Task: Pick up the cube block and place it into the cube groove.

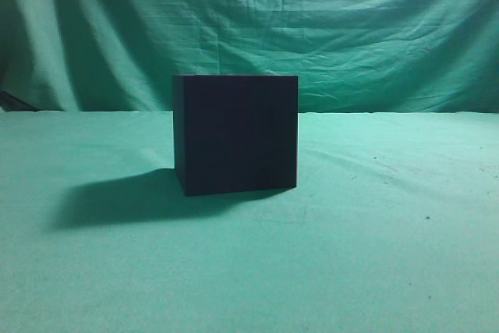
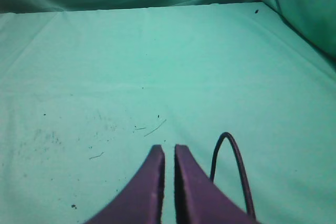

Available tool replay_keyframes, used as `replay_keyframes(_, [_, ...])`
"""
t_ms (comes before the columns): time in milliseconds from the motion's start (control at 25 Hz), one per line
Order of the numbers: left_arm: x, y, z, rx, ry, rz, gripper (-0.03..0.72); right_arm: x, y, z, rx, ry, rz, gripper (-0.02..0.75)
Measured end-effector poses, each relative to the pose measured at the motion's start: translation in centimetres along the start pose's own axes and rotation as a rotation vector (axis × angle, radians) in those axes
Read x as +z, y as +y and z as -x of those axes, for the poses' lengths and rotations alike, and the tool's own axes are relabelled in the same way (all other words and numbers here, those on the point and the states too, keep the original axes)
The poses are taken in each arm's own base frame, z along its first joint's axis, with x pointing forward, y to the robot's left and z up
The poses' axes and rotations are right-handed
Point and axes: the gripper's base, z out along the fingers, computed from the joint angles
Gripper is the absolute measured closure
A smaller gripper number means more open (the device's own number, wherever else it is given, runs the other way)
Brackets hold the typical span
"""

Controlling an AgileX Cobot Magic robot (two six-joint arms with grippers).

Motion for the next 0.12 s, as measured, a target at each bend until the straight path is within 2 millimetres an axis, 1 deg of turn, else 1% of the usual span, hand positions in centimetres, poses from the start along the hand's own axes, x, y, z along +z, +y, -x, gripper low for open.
replay_keyframes(120, [0.0,0.0,0.0,0.0,0.0,0.0,0.688,0.0,0.0,0.0,0.0,0.0,0.0,0.692])
